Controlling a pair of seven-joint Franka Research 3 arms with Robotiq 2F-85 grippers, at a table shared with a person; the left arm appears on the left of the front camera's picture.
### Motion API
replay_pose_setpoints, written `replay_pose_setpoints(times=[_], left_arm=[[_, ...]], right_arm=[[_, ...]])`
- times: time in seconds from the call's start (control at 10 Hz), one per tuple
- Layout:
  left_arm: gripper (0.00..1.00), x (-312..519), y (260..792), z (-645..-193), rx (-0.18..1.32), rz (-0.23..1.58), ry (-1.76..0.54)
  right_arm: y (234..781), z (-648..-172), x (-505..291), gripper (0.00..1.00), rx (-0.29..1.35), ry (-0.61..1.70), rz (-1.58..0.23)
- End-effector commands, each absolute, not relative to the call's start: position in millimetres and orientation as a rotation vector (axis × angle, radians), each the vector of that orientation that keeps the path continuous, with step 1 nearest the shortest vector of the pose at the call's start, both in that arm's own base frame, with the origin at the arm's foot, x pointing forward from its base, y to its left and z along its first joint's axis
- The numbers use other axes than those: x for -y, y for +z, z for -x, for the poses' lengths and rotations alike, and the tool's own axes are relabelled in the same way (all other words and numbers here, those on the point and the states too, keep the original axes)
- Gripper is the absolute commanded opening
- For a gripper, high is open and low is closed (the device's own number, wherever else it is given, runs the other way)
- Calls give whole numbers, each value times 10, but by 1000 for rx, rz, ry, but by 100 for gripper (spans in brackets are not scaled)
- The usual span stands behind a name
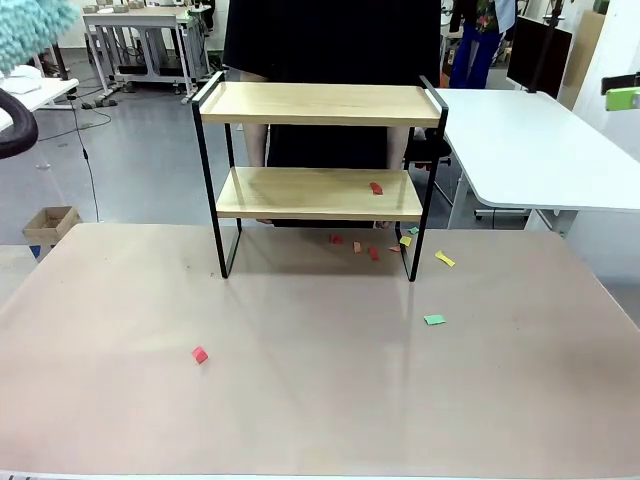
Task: Clean the shelf.
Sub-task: Hand the Duster back to the human.
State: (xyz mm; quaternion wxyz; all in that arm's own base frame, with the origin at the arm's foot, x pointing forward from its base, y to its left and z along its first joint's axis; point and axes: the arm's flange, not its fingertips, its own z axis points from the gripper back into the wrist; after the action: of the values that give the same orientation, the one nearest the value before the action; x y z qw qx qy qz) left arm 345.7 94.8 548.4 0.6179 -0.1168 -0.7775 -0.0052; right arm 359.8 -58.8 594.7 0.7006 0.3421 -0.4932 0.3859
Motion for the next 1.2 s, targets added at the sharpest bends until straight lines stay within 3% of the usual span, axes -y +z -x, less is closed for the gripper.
replay_pose_setpoints(times=[0.0,0.5,0.7,0.8,1.1], left_arm=[[18,-741,4973,-3770,1723,268,29],[18,-576,4062,-4014,1593,246,54],[18,-515,4035,-3994,1618,320,37],[18,-1153,4354,-3877,1544,278,53],[18,-1153,4354,-3877,1544,278,53]], right_arm=[[5960,-3606,603,100,1101,881,-755],[5960,-3606,603,100,1101,881,-755],[5960,-3606,603,100,1101,881,-755],[5960,-3606,603,100,1101,881,-755],[5960,-3606,603,100,1101,881,-755]])
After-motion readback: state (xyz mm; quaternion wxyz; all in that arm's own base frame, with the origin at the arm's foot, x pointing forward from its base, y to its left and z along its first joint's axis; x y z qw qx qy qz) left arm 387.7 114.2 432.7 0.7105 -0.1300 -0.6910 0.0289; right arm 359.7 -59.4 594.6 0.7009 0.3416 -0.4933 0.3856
